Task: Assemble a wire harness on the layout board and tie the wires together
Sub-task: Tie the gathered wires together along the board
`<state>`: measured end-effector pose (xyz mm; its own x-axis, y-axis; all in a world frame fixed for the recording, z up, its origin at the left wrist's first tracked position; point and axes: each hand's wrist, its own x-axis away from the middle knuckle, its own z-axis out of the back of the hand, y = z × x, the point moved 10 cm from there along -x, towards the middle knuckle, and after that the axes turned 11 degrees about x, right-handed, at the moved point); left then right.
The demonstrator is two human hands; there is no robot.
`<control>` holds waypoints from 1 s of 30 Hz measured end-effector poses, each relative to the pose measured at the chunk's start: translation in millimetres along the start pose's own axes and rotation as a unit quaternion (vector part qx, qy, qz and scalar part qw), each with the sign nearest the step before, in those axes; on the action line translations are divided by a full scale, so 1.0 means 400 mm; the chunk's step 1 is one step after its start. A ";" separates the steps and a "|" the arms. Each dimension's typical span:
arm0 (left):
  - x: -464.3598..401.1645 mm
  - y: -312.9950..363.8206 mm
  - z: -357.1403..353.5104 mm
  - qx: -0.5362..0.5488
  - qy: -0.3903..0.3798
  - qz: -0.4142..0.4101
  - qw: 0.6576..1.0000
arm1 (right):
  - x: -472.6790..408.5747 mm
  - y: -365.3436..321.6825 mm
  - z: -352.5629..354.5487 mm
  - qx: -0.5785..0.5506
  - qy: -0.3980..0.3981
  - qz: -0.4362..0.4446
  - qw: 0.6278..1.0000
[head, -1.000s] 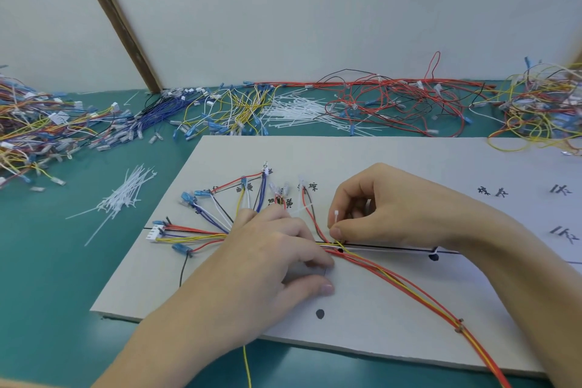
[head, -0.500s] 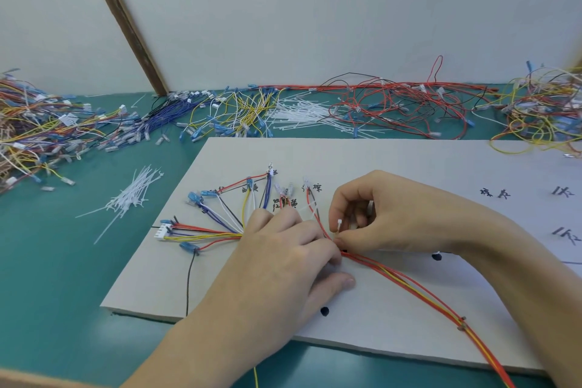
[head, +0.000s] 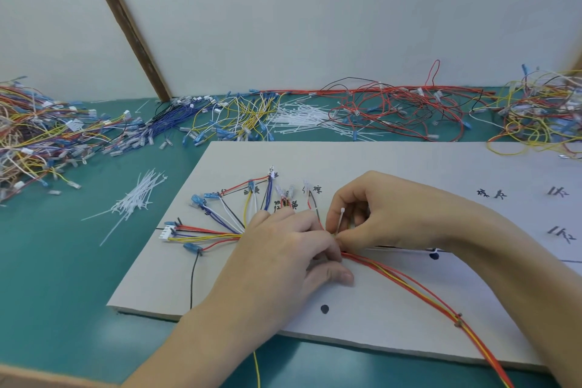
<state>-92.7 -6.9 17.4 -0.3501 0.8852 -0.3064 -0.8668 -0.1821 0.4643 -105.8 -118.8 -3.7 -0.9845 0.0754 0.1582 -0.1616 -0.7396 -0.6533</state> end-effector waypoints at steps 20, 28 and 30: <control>-0.007 0.003 0.012 0.086 0.058 -0.031 0.994 | 0.024 0.025 0.001 -0.085 0.005 0.014 0.996; 0.017 -0.060 0.025 0.239 0.140 0.113 0.954 | 0.031 0.030 0.005 -0.091 0.023 0.011 0.996; 0.021 -0.084 0.015 0.281 0.152 0.163 0.934 | 0.032 0.029 0.005 -0.098 0.028 0.018 0.995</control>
<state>-64.3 9.3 4.1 -0.7212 0.6440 -0.2554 -0.4037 -0.0911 0.9103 -120.2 -127.7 -8.0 -0.9912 0.0921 0.0945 -0.1310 -0.5983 -0.7905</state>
